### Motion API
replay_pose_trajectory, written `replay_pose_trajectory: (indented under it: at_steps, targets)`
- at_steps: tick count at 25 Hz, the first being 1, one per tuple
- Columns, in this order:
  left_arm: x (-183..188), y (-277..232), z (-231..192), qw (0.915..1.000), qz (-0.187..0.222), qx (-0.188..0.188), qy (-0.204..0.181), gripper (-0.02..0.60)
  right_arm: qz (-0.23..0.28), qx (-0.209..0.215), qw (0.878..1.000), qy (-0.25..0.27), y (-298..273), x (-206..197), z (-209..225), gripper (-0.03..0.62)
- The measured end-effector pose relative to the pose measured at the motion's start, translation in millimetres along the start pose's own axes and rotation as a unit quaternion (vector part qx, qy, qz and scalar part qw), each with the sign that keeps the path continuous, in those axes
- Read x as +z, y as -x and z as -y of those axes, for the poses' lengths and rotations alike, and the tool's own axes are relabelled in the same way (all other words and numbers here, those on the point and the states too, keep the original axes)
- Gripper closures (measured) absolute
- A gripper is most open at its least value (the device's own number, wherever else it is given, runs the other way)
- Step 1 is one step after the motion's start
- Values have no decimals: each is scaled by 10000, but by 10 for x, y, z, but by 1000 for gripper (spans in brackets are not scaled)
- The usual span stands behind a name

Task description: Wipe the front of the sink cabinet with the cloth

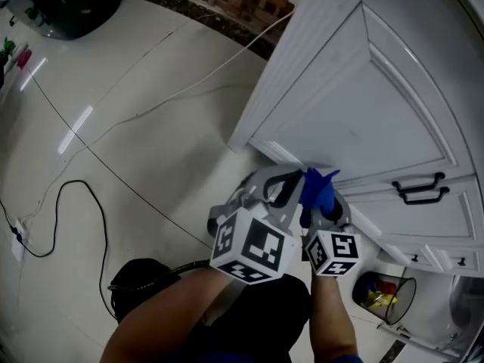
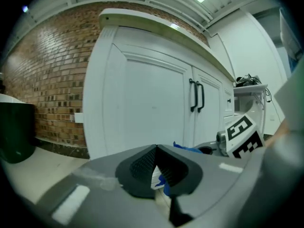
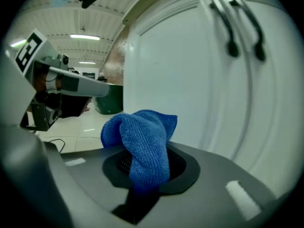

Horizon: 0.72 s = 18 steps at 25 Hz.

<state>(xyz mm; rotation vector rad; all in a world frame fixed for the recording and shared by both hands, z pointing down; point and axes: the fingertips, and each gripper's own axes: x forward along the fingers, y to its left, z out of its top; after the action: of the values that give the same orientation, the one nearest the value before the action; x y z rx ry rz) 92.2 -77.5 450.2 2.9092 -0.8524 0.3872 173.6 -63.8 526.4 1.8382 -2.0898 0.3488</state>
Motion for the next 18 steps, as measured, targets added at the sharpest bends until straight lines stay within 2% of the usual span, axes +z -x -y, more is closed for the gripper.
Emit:
replay_pose_trajectory:
  at_steps: [4, 8, 10, 13, 18]
  targets:
    - [-1, 298, -670, 9983, 48, 549, 175, 577, 18, 586, 9979, 292, -506, 137, -724, 516]
    - [-57, 596, -1249, 9936, 58, 1003, 519, 577, -53, 888, 9946, 532, -1004, 119, -1288, 516]
    - [-138, 736, -1415, 9910, 16, 1108, 756, 578, -140, 856, 9949, 511, -1281, 57, -1461, 516]
    - [-193, 942, -1585, 9880, 11, 1250, 907, 578, -297, 578, 9965, 521, -1638, -70, -1540, 516]
    - [-129, 1012, -1664, 9865, 141, 1295, 988, 578, -471, 168, 9977, 448, -1696, -201, -1310, 516]
